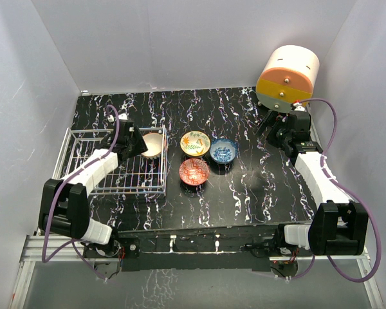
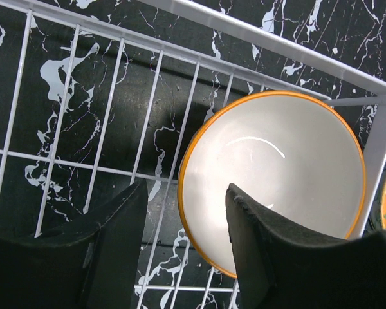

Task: Load the bowls into the dish rack

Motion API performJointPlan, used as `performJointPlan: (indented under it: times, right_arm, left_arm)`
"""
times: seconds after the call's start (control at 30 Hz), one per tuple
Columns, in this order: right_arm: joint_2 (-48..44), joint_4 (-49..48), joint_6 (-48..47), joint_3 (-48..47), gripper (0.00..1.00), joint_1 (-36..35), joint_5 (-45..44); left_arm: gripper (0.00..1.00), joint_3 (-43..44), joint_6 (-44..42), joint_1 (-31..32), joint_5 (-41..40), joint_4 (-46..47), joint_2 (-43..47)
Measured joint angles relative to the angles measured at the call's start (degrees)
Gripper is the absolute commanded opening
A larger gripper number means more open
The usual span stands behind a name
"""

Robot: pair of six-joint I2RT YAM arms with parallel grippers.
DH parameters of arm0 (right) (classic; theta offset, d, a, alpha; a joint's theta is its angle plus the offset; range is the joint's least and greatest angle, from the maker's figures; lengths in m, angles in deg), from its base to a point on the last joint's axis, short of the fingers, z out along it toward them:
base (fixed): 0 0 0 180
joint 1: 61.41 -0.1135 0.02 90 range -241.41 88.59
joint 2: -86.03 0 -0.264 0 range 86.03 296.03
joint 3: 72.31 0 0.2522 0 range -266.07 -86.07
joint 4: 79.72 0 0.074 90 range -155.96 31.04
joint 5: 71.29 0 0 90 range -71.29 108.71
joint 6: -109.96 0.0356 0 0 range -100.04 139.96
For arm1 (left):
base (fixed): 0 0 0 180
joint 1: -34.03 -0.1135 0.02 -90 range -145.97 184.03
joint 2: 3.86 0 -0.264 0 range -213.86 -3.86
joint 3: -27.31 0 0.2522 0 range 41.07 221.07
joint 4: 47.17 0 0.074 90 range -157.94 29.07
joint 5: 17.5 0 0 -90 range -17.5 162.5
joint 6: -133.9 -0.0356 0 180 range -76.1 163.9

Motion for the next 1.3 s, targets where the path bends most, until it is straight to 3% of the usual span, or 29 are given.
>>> performJointPlan:
  times: [0.37, 0.53, 0.7, 1.3]
  right_arm:
    - [0.13, -0.37, 0.0, 0.0, 0.96, 0.0, 0.0]
    - [0.13, -0.39, 0.0, 0.0, 0.96, 0.0, 0.0]
    - [0.13, -0.39, 0.0, 0.0, 0.96, 0.0, 0.0]
    - [0.13, -0.44, -0.02, 0.0, 0.96, 0.0, 0.57]
  left_arm:
    - [0.34, -0.85, 0.39, 0.0, -0.48, 4.46, -2.54]
    - [0.12, -0.9, 0.48, 0.0, -0.48, 4.94, -4.74]
    - [0.0, -0.9, 0.76, 0.0, -0.63, 5.79, -4.7]
    - [0.0, 2.25, -4.35, -0.04, -6.14, -4.96, 3.54]
